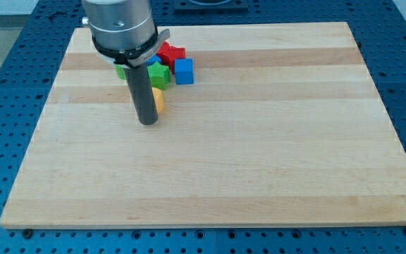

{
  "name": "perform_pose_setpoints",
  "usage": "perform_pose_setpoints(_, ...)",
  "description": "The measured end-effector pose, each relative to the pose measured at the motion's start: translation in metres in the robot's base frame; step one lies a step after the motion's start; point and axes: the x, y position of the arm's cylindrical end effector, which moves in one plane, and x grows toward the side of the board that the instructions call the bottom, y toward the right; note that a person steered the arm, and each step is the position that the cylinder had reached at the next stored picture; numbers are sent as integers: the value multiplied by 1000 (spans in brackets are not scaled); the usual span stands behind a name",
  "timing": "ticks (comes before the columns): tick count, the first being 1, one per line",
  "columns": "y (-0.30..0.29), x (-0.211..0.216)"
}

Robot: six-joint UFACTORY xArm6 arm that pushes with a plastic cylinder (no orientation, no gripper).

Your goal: Slide yellow heart below the green star

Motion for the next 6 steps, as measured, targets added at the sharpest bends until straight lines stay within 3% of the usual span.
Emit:
perform_pose_setpoints(4,26,23)
perform_pose_setpoints(6,0,12)
